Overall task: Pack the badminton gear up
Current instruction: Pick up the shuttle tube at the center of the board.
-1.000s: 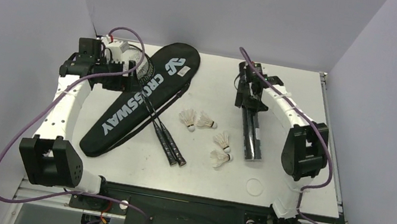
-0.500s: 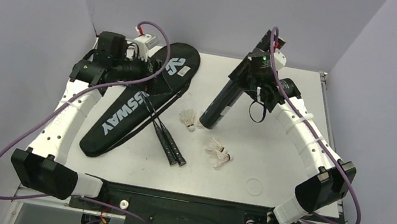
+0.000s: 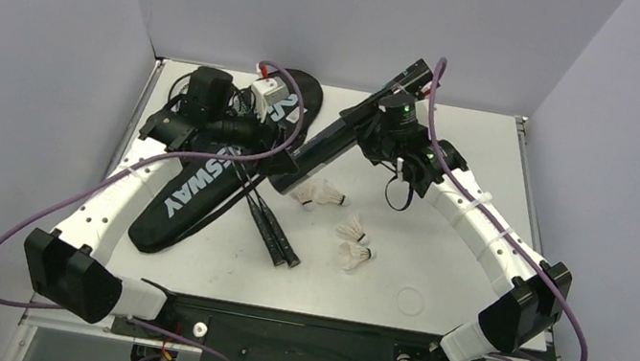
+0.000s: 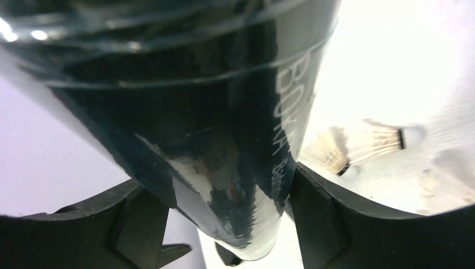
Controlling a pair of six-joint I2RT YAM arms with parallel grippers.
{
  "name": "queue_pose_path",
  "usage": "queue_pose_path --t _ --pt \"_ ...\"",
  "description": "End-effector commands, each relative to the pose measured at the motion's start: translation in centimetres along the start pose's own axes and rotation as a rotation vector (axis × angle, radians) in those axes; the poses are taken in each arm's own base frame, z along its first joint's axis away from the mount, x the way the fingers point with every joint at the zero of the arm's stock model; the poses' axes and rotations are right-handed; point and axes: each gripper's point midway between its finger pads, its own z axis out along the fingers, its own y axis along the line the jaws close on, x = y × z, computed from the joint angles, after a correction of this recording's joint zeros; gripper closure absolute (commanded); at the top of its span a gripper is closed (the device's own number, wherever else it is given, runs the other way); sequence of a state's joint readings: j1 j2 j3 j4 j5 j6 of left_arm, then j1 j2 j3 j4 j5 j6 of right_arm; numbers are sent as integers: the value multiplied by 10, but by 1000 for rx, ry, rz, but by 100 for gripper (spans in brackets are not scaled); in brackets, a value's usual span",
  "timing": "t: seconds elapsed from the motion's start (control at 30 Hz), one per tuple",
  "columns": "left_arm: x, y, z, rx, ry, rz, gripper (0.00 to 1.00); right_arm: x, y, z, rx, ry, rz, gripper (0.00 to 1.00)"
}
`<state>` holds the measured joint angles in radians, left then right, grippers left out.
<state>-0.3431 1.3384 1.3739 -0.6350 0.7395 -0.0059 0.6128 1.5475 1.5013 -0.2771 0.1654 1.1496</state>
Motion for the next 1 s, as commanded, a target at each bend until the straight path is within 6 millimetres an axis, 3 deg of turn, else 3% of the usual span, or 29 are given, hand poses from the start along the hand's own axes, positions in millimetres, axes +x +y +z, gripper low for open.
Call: queue_pose_path --t 0.0,0.23,0.5,0.97 --pt "-10 0 6 54 -37 133 7 2 52 -18 -187 27 162 66" --pt "0 18 12 2 7 219 7 24 69 -24 -254 117 226 65" --pt "5 20 18 -26 49 303 7 60 84 -32 -288 218 211 65" --pt "11 31 18 -87 102 418 7 83 101 -46 -319 272 194 65"
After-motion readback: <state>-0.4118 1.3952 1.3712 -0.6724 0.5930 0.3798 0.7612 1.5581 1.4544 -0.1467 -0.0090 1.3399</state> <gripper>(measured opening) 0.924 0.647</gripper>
